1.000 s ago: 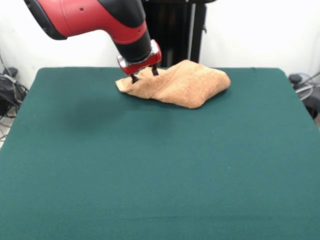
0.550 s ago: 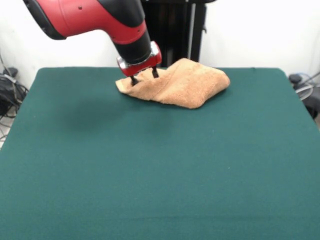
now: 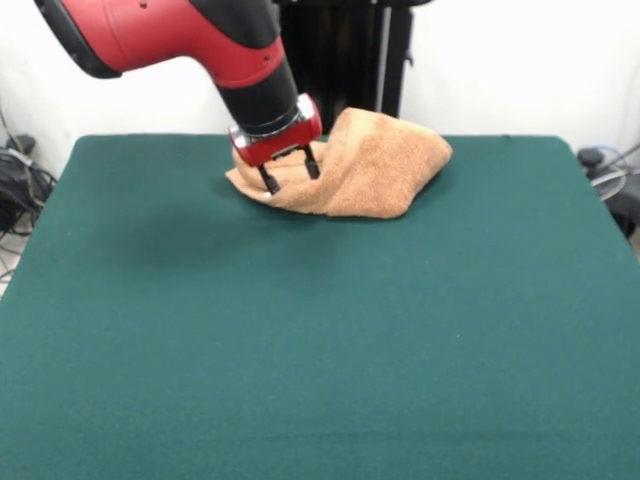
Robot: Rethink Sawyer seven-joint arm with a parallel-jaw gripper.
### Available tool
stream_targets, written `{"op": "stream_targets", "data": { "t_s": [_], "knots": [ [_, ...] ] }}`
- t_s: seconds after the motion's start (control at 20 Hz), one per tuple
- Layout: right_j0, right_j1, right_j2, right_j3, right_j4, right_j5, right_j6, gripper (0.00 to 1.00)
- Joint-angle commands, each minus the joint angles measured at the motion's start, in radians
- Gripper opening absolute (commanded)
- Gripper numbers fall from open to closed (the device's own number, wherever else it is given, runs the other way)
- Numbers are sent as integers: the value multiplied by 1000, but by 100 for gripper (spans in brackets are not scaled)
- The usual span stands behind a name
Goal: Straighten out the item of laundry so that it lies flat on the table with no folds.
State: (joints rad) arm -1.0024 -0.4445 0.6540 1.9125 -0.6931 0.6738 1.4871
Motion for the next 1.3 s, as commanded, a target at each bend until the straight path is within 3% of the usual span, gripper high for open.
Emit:
{"op": "stream_targets", "data": {
  "t_s": [0.05, 0.25, 0.5, 0.75, 1.1, 1.3],
  "knots": [
    [26, 12, 69, -27, 30, -78, -8, 100],
    [66, -14, 38, -25, 39, -121, 89, 100],
    [173, -175, -34, 29, -16, -239, 226, 100],
    [230, -234, -56, 53, 59, -247, 257, 100],
    [380, -357, -136, 72, 139, -284, 323, 100],
    [433, -375, -177, 77, 171, -321, 328, 100]
  ]
}}
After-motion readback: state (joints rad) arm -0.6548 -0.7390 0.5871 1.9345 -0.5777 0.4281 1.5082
